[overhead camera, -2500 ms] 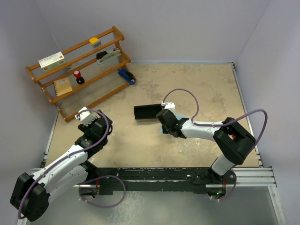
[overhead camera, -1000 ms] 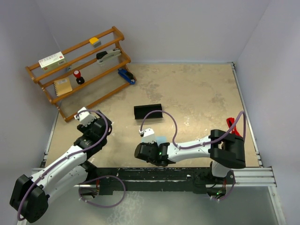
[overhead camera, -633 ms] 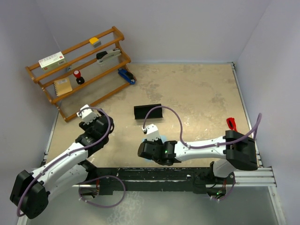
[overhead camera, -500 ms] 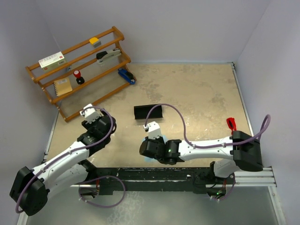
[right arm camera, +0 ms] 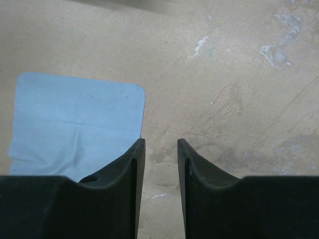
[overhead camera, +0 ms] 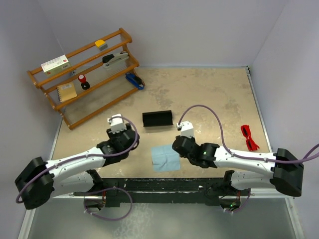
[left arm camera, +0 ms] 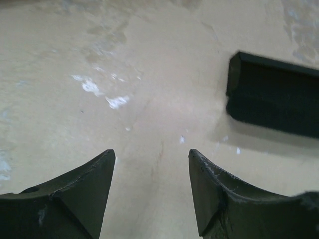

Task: Organize the sunglasses
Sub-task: Move the glasses cleaning cloth to the center of the board, then fold the glasses cleaning cloth for the sunglasses case.

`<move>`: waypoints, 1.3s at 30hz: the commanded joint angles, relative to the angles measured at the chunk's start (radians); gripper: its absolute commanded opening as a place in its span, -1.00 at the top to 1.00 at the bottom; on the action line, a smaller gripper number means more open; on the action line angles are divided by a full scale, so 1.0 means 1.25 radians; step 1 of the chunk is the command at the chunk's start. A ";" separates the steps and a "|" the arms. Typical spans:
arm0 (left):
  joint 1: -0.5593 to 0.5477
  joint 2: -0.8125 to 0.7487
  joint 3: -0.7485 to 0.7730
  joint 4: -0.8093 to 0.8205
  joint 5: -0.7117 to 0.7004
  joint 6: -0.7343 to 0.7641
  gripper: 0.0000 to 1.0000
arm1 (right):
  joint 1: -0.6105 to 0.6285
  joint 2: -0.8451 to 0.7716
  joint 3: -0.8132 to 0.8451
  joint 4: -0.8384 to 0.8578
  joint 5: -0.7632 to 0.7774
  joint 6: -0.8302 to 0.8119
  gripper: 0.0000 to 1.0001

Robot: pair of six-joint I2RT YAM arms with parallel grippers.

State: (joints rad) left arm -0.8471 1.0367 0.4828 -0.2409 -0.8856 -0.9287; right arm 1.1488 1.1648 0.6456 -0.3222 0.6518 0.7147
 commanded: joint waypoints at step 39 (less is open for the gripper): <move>-0.288 0.283 0.031 0.270 0.107 0.049 0.24 | -0.157 0.024 -0.015 0.187 -0.240 -0.249 0.08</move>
State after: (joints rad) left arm -1.2011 1.3766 0.5087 0.0414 -0.7788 -0.8967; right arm 0.9585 1.1919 0.6052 -0.1146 0.3714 0.4103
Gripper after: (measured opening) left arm 0.379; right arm 0.462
